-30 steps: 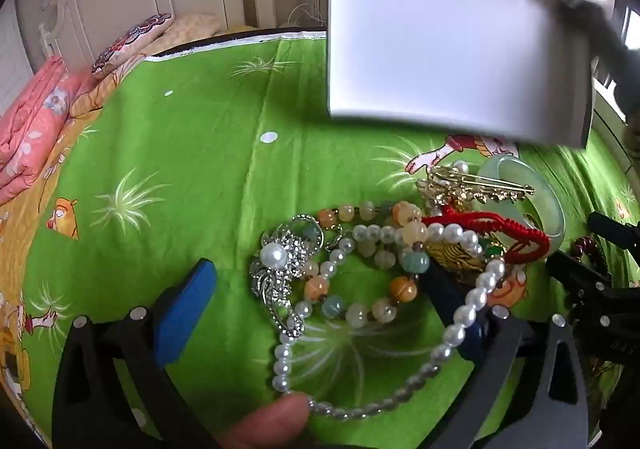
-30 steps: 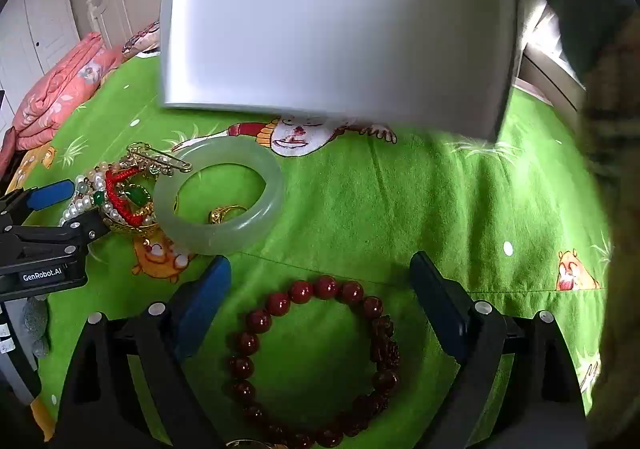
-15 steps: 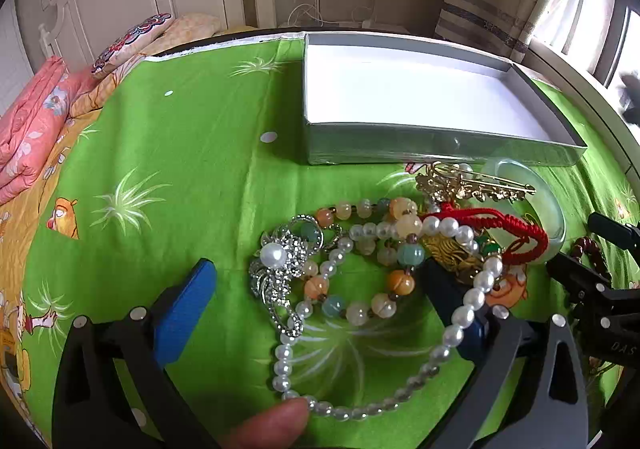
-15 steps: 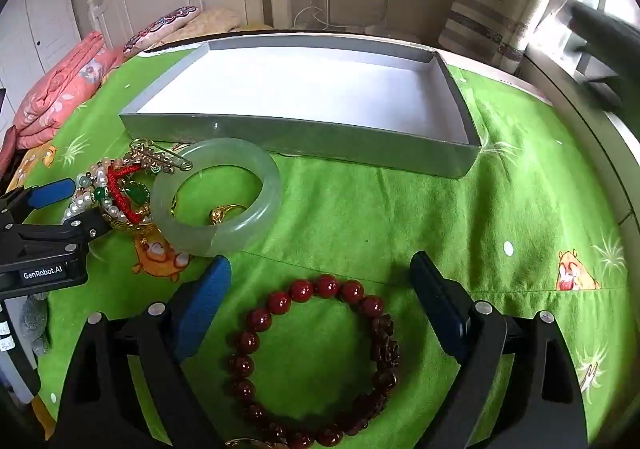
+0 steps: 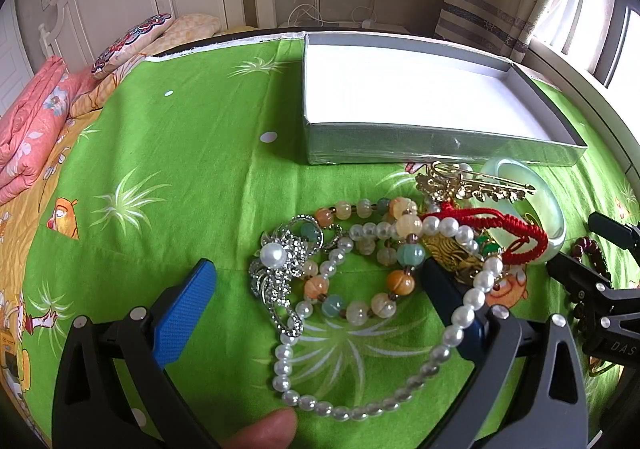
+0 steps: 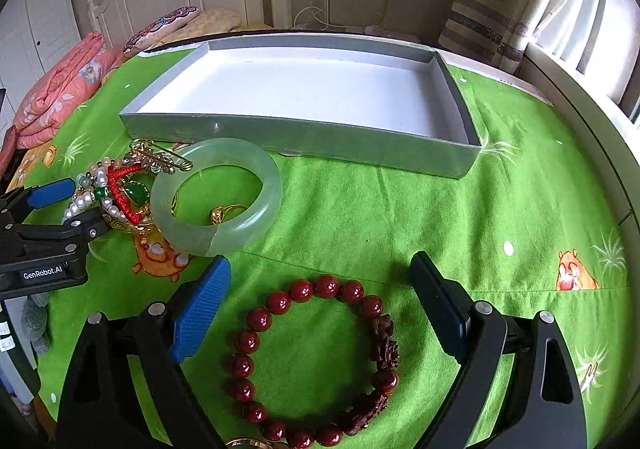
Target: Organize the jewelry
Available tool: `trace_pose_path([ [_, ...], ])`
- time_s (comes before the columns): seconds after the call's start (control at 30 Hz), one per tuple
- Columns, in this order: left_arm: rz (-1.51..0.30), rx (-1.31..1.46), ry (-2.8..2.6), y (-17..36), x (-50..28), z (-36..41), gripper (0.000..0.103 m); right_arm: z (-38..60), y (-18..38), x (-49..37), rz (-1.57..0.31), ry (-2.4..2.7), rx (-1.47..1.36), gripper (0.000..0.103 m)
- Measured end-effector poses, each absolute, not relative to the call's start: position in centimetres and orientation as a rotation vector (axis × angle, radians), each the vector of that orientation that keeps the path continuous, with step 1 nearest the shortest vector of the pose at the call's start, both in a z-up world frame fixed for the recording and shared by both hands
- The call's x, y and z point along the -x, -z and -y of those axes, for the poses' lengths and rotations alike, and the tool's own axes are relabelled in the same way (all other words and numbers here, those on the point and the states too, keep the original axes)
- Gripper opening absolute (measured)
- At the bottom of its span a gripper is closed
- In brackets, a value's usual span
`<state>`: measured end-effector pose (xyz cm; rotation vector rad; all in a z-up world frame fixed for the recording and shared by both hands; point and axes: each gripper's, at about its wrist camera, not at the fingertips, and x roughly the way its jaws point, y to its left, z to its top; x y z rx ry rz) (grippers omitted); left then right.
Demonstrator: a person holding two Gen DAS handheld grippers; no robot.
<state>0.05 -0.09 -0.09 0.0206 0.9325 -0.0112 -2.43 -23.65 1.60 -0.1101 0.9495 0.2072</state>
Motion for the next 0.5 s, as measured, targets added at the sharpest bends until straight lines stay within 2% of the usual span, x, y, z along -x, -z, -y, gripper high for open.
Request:
trace_pose_path([
  [0.5, -0.932, -0.018, 0.006, -0.08, -0.02, -0.10, 0.101, 23.78, -1.59, 2.32, -0.950, -0.219, 0.108, 0.087],
])
